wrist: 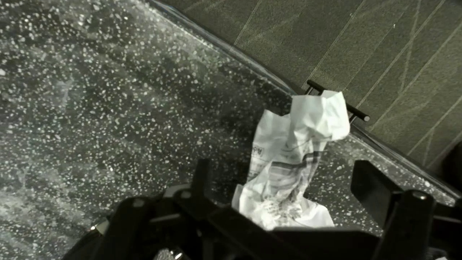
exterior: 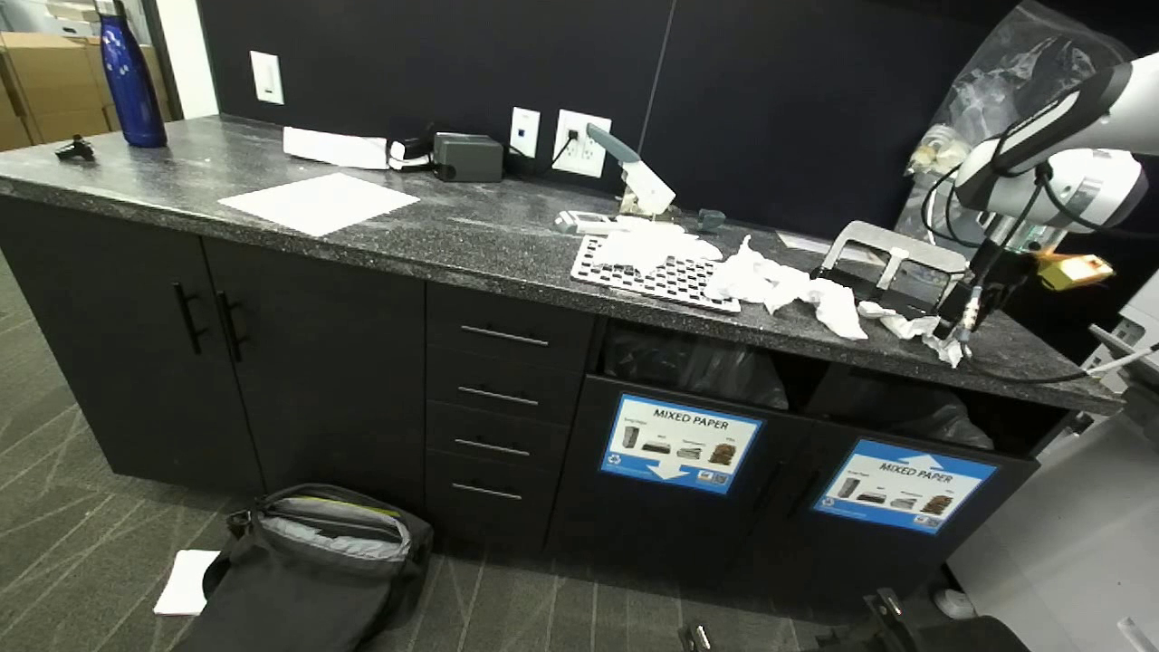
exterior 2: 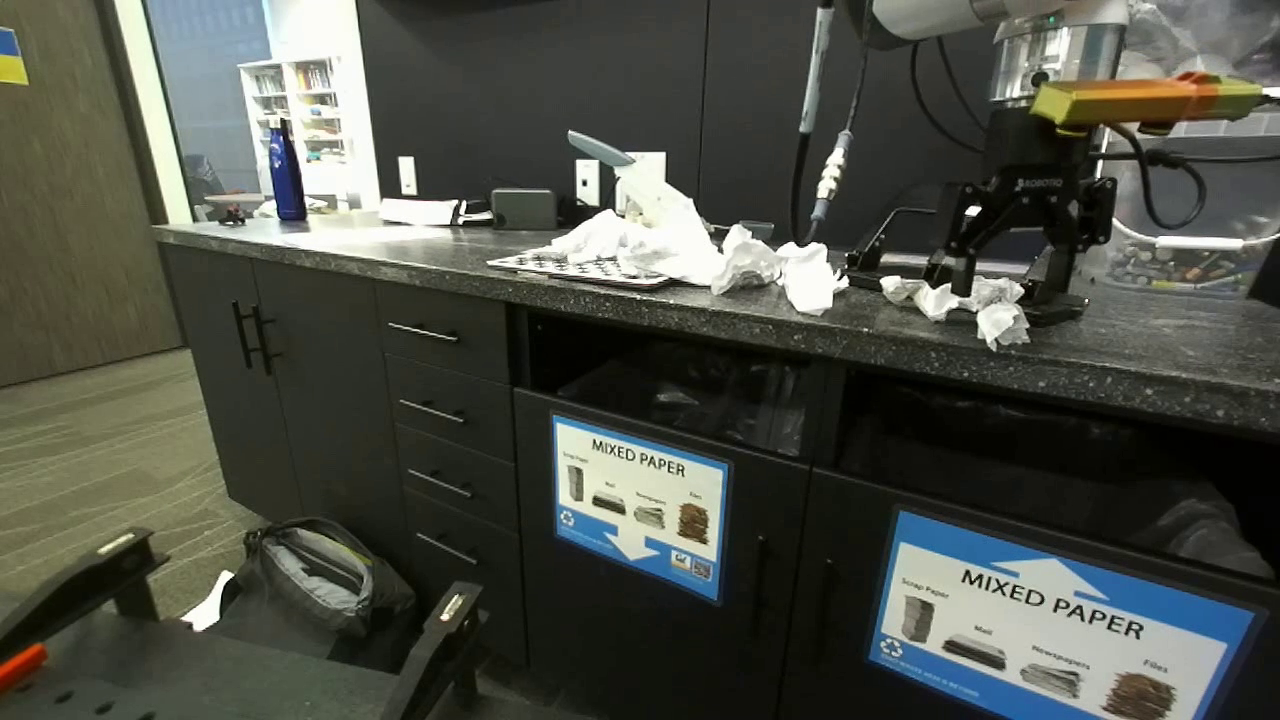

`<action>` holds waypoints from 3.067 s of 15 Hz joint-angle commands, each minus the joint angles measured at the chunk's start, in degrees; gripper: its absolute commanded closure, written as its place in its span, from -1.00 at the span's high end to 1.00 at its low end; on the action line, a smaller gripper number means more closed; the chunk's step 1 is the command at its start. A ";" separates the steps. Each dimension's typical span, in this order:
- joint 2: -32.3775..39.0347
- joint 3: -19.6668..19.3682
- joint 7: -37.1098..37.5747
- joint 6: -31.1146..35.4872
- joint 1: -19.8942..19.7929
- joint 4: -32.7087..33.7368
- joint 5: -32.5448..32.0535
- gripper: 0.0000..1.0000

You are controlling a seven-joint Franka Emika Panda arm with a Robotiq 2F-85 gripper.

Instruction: Put the white pieces of paper in the left bin

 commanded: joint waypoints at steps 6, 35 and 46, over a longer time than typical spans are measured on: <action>7.08 2.01 -0.04 -5.46 -2.98 11.51 -1.64 0.17; -21.81 -2.65 43.21 -7.24 12.42 -42.52 -12.73 -0.89; -20.23 1.39 58.13 34.42 18.77 -67.46 -7.52 -0.90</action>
